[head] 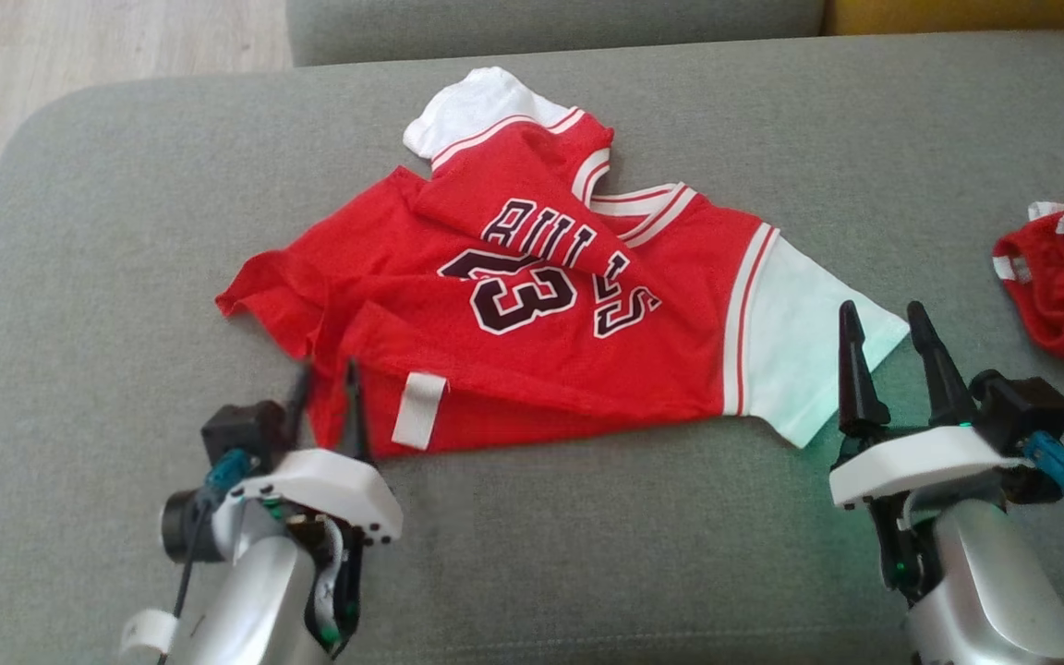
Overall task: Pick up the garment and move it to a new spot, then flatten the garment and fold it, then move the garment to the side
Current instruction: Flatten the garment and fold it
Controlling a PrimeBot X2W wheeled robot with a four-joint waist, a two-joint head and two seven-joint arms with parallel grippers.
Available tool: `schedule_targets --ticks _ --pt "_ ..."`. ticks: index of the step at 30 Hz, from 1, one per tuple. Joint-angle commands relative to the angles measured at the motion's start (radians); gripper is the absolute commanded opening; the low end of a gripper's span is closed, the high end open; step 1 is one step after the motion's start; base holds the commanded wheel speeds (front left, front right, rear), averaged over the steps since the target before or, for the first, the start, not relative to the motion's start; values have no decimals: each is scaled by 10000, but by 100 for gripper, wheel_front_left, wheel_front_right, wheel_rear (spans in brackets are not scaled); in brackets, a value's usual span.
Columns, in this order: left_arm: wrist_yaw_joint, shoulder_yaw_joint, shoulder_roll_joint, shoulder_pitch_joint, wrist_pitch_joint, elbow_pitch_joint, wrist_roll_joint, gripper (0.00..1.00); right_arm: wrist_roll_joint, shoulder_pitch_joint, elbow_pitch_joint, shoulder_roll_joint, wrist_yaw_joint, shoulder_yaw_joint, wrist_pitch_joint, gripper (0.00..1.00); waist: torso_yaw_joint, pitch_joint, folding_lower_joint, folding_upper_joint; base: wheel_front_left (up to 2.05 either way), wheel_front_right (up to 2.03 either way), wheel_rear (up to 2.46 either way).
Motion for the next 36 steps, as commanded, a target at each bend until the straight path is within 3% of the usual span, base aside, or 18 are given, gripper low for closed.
schedule_targets --ticks 1,6,14,24,36 --pt "51 479 155 -267 -122 -293 123 100 -109 -131 -263 -6 65 257 -38 100 -58 -6 0 0 0 0 0" --pt "64 754 155 -46 -122 -535 564 100 -294 -87 -383 5 65 141 -38 100 -202 -74 0 0 0 0 0" --pt "-324 465 155 298 -122 -1105 1314 100 -726 186 -696 44 65 -281 -38 100 -276 -323 0 0 0 0 0" --pt "-37 531 154 650 -122 -811 1547 100 -1164 554 -570 54 65 -507 -38 100 -318 -728 0 0 0 0 0" --pt "270 457 154 979 -122 -788 1430 100 -1401 652 -26 56 65 60 -38 100 -193 -864 0 0 0 0 0"
